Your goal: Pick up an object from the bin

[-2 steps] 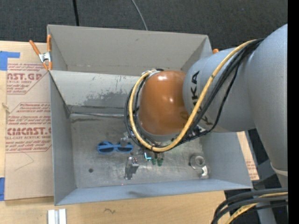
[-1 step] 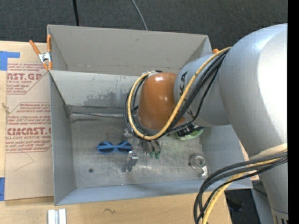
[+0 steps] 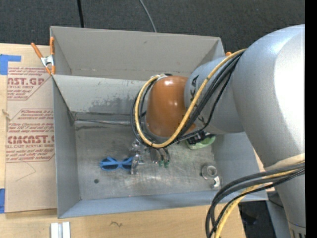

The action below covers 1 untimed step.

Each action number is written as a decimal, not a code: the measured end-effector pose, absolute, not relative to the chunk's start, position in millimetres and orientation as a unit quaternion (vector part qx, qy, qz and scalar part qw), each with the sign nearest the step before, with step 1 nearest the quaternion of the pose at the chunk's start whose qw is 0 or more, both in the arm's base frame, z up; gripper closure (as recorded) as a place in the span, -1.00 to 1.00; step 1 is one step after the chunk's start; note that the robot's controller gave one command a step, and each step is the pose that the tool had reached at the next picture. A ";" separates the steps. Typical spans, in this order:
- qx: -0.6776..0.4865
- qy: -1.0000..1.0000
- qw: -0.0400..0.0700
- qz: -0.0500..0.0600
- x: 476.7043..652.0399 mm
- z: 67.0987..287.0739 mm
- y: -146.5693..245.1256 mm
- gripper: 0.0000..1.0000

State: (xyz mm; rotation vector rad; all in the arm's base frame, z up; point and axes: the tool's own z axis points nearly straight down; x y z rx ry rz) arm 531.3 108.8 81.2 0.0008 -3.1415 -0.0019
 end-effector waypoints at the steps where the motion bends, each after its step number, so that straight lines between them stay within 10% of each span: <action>1: 0.141 -0.990 -0.004 -0.001 522.6 231.7 119.9 1.00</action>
Offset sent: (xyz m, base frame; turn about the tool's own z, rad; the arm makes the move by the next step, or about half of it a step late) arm -0.0101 0.0097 0.1472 -0.2811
